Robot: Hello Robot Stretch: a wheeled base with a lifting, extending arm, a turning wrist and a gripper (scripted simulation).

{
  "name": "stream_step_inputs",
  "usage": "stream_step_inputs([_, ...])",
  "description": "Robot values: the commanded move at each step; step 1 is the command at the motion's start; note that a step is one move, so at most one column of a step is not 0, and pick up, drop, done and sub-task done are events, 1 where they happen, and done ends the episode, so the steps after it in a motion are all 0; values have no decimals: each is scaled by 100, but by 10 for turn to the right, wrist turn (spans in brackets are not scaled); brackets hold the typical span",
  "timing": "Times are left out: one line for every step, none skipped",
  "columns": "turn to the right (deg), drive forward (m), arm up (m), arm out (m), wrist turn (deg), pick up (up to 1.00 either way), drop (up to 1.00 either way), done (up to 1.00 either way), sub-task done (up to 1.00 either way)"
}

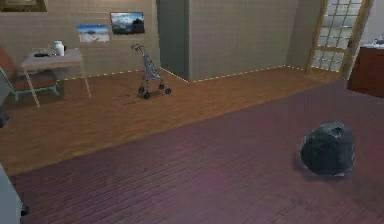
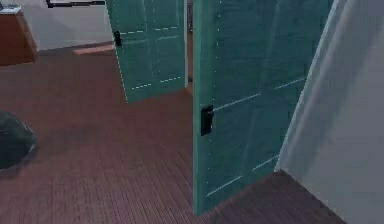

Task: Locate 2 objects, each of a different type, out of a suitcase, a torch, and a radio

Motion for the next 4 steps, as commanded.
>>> stream_step_inputs([-330, 0, 0, 0, 0, 0, 0, 0, 0])
stream_step_inputs([0, 100, 0, 0, 0, 0, 0, 0, 0])
stream_step_inputs([0, 90, 0, 0, 0, 0, 0, 0, 0])
stream_step_inputs([-180, 0, 0, 0, 0, 0, 0, 0, 0])
